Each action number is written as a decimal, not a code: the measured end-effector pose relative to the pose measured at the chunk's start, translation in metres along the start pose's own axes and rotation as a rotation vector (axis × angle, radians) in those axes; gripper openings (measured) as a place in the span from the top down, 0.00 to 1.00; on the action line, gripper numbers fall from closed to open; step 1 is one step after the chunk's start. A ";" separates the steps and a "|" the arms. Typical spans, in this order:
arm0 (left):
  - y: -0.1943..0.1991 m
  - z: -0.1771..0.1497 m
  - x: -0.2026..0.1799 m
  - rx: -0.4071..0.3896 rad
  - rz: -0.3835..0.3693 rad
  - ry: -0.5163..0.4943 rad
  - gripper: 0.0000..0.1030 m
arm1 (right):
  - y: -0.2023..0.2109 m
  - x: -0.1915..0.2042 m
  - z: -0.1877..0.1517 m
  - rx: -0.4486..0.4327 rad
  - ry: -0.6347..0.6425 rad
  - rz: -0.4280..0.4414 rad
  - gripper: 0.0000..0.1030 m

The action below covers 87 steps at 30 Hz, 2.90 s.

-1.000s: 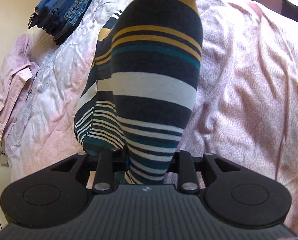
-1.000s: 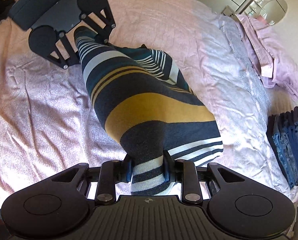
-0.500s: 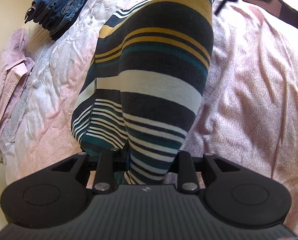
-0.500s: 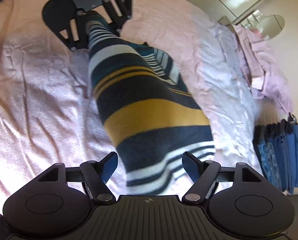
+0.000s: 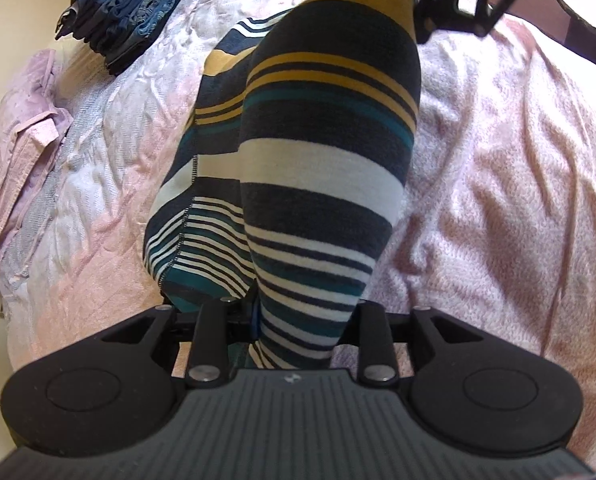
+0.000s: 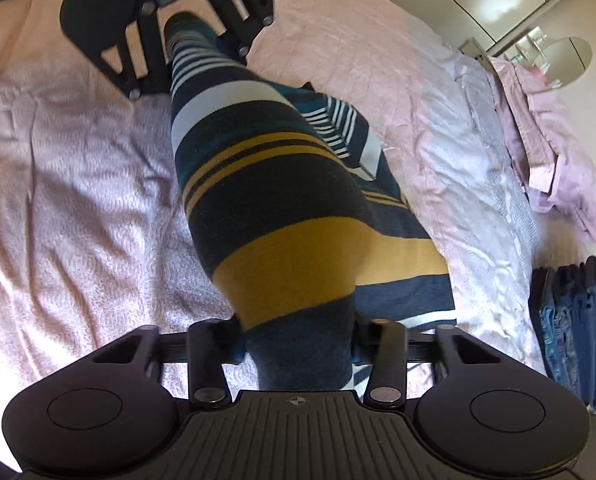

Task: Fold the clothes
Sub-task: 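Lift the sock stretched between both grippers off the quilt, then carry the held sock with both grippers toward the folded blue clothes stack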

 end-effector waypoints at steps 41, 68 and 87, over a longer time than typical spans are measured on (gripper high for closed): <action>0.087 0.066 0.074 -0.059 0.090 -0.152 0.77 | 0.063 -0.071 0.042 -0.017 0.041 -0.035 0.67; 0.208 0.147 0.024 -0.212 0.114 -0.335 0.76 | 0.240 -0.037 0.031 0.020 -0.124 -0.159 0.67; 0.115 0.383 0.080 -0.246 0.170 -0.376 0.76 | 0.288 -0.207 -0.133 -0.006 -0.175 -0.249 0.67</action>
Point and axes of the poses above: each gripper's, at about its wrist camera, not at the fingertips, and y roughly against the way its jaws point, x to its left, z to its top, the point moved 1 cm from there along -y, roughly the way its jaws point, and after that the axes turned 5 degrees about -x, right-handed, at the moved point
